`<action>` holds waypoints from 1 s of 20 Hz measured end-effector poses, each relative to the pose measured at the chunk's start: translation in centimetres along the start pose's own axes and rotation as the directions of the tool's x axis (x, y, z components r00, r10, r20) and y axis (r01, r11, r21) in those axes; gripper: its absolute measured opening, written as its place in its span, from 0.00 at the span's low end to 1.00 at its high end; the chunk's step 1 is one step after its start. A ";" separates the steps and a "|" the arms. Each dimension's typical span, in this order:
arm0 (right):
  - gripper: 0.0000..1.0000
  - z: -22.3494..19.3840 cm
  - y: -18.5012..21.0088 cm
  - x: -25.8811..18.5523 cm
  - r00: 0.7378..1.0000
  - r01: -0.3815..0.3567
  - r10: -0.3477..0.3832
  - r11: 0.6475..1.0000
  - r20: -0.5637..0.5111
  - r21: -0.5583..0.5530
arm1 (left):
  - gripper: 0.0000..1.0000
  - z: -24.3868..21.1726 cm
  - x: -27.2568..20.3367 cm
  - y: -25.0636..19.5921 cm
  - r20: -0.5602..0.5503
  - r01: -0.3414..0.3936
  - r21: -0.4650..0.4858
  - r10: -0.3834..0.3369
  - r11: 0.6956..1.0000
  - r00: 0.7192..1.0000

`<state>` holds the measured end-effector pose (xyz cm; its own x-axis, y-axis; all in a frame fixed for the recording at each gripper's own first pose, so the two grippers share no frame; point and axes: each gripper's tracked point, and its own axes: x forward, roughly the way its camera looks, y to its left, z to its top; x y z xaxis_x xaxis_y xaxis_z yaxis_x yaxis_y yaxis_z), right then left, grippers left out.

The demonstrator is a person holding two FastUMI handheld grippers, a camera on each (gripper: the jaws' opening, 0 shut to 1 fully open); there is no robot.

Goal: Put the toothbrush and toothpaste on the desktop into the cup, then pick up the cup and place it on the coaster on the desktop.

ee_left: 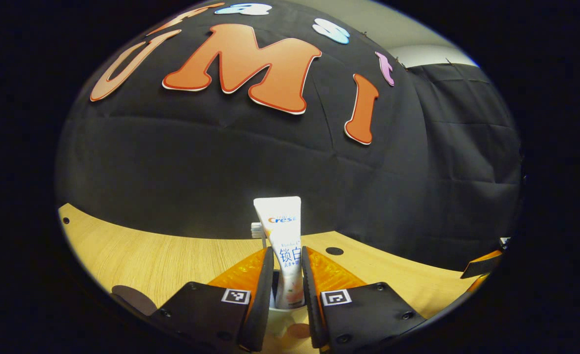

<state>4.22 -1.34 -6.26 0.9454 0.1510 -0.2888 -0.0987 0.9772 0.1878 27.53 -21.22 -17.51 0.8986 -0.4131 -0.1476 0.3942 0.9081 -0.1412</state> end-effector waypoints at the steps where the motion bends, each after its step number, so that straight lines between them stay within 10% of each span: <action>1: 0.71 0.3 0.1 0.0 1.000 -0.002 0.002 1.000 -0.006 0.000 | 0.41 -0.2 -0.5 0.2 -0.023 -0.006 0.007 0.007 1.000 1.000; 13: 0.71 2.2 5.3 2.2 0.982 -0.066 0.064 0.998 -0.176 -0.003 | 0.84 3.3 -13.4 5.1 -0.038 -0.116 0.071 0.119 0.991 0.992; 20: 0.71 0.3 7.9 4.9 0.917 -0.055 0.050 0.998 -0.395 -0.002 | 0.94 3.7 -23.3 7.4 0.001 -0.249 0.180 0.252 0.952 0.968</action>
<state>8.18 7.10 -5.92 0.7393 0.2461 -0.6267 -0.1516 0.9677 0.2013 10.22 -4.64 -11.45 0.9693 -0.1704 -0.1773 0.1866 0.9793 0.0790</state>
